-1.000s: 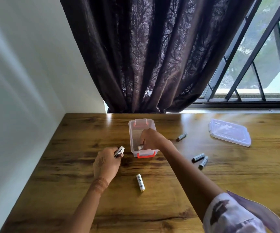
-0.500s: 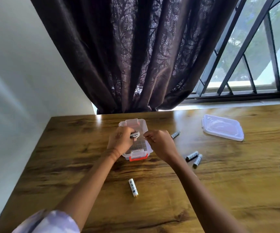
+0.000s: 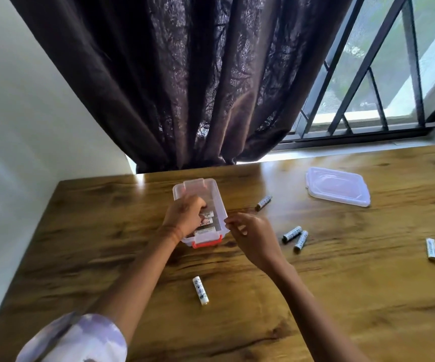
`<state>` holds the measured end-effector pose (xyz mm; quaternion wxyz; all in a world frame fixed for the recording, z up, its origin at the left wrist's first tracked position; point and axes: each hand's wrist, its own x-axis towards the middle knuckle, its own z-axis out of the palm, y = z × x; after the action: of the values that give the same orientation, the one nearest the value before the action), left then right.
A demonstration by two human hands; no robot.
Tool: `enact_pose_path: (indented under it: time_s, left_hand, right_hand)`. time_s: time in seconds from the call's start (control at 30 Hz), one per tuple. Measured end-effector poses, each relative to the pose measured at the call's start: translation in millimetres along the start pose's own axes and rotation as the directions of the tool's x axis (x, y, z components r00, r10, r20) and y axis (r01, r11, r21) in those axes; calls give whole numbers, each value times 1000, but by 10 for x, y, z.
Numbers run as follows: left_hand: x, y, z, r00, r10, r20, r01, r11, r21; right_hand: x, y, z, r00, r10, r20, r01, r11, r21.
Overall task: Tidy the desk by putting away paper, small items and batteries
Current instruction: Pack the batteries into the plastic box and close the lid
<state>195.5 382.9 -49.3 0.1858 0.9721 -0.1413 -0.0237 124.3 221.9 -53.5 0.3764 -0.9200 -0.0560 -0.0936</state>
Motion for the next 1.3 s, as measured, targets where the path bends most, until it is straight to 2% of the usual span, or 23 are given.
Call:
enact_pose_path:
  time_s: [0.17,0.27,0.43,0.6,0.73,0.87,0.93,1.0,1.13,1.2,1.3]
  left_hand:
    - [-112,-98,-120,976,-62,-210,35,991,-130]
    - [-373,-130,-147,954,-146,-260,86,970,-229]
    - [-896,-139,-170,917,-203,-344,132,967,-218]
    - [-1142,-169,-157,910,-265,-318,190,950,-247]
    - [-1219,-157,-159,906,-278,-320,201,946,-253]
    - [-1273,-143,-171,901,-305,-308,214,931,-297]
    - [-1307,-150,-160,906,-308,-291,216,926,-309]
    - [-1324,-152,-146,915,-305,-265,220,926,-306]
    - [-1304,-158,-151,920,-291,-263,215,935,-283]
    - [-1289,-159,-176,922,-295,-251,222,934,-280]
    - [-1256,-177,-222,917,-303,-259,231,934,-274]
  right_hand:
    - [-198,-144,76,999,-21,37,21,1000,-13]
    - [-358,-260,193,992,-20,124,26,999,-48]
    - [-597,-381,424,940,149,307,-94,978,-187]
    - [-696,-458,512,940,166,299,-82,958,-275]
    - [-637,-549,478,940,155,303,-69,959,-276]
    - [-267,-712,230,979,-23,204,49,991,-125]
    - [53,-734,150,978,-115,172,138,983,-123]
    - [384,-696,154,964,-154,218,198,961,-194]
    - [792,-534,308,906,-108,410,275,885,-376]
    - [823,-477,378,879,-99,466,313,857,-409]
    - [789,-445,445,872,-118,476,334,853,-401]
